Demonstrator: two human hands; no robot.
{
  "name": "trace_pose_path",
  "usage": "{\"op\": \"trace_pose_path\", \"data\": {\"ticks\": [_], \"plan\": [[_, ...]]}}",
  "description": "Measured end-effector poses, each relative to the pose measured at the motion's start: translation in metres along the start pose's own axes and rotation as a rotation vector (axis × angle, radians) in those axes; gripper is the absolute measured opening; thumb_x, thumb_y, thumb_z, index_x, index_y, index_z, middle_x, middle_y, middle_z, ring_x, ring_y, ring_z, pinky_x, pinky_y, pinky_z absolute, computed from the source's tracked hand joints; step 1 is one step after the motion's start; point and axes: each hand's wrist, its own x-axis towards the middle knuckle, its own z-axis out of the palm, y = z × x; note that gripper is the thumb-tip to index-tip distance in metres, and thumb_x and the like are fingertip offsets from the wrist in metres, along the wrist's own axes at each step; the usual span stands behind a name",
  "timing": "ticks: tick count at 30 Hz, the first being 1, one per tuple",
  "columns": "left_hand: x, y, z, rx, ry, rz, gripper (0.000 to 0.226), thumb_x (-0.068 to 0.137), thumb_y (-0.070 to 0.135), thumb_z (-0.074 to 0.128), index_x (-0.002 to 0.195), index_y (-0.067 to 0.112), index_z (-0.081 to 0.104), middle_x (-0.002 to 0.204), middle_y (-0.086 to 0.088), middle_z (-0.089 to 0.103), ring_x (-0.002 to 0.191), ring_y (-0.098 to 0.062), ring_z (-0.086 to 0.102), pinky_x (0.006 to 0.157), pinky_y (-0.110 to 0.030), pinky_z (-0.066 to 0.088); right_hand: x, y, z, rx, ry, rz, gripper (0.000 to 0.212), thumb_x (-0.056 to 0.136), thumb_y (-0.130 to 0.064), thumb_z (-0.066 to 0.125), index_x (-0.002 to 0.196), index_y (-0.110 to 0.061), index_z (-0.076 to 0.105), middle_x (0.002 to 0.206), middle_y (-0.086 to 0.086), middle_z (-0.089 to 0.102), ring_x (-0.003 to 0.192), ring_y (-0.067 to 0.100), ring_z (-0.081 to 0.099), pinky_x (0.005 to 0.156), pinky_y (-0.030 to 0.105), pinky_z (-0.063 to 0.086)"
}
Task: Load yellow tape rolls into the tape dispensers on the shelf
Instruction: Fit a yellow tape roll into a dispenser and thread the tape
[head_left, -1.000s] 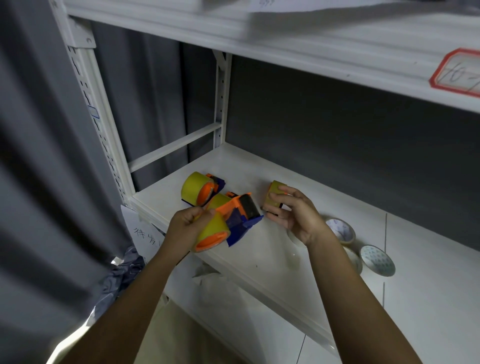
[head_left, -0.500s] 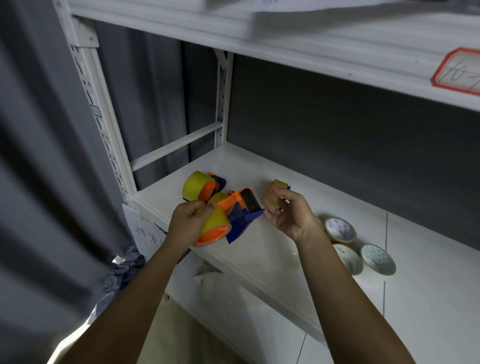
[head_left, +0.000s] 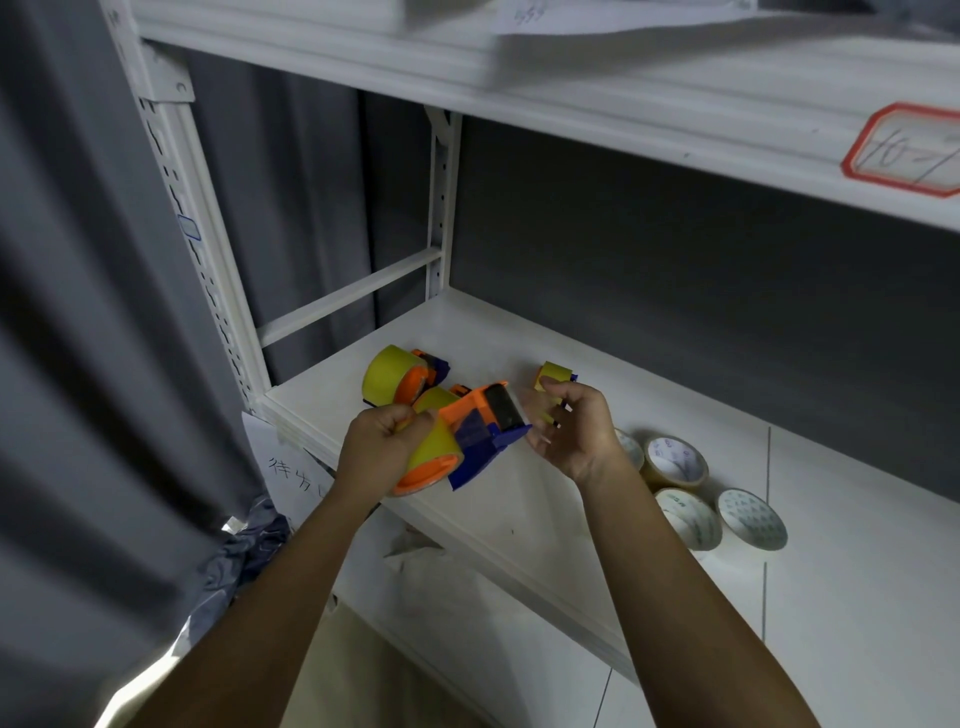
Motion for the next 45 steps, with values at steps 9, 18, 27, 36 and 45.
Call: {"op": "trace_pose_path", "data": {"ticks": [9,18,27,36,45], "plan": [[-0.003,-0.007,0.004,0.068,-0.019,0.025,0.041,0.086,0.031,0.063,0.062,0.000,0.055,0.066,-0.022,0.052,0.069,-0.020,0.054,0.068,-0.034,0.044,0.003,0.004,-0.012,-0.309,0.243,-0.095,0.026,0.072,-0.008,0.060,0.095,-0.019,0.062,0.100,0.003,0.061,0.099,0.022,0.060,0.082,0.034,0.052],[-0.006,-0.017,-0.004,0.061,0.016,0.009,0.036,0.083,0.036,0.065,0.053,0.016,0.058,0.055,0.002,0.053,0.064,-0.014,0.053,0.065,-0.028,0.043,-0.005,0.004,-0.032,-0.266,0.396,-0.193,0.009,0.090,-0.012,0.052,0.093,-0.015,0.060,0.102,0.010,0.060,0.089,0.025,0.061,0.068,0.033,0.056],[-0.011,-0.016,-0.006,0.065,0.029,0.086,0.041,0.085,0.030,0.063,0.045,0.030,0.055,0.043,0.011,0.047,0.055,-0.011,0.045,0.061,-0.025,0.037,-0.018,0.008,-0.007,-0.757,0.210,-0.575,0.027,0.089,-0.008,0.059,0.073,-0.029,0.068,0.076,-0.019,0.065,0.072,-0.003,0.059,0.064,0.009,0.045],[-0.015,-0.013,-0.006,0.085,0.053,0.152,0.037,0.077,0.043,0.057,0.044,0.029,0.050,0.039,0.007,0.037,0.048,-0.010,0.036,0.056,-0.027,0.035,-0.026,0.006,-0.002,-1.149,0.128,-0.669,0.022,0.091,-0.030,0.059,0.096,-0.016,0.075,0.081,-0.019,0.062,0.070,-0.015,0.055,0.059,-0.004,0.037],[-0.013,-0.016,-0.010,0.125,0.075,0.181,0.043,0.071,0.059,0.054,0.046,0.026,0.046,0.044,0.005,0.032,0.049,-0.013,0.037,0.052,-0.029,0.034,-0.029,0.005,0.004,-1.073,0.124,-0.637,0.013,0.090,-0.017,0.062,0.090,-0.017,0.075,0.079,-0.015,0.065,0.072,-0.008,0.057,0.060,0.001,0.039]]}}
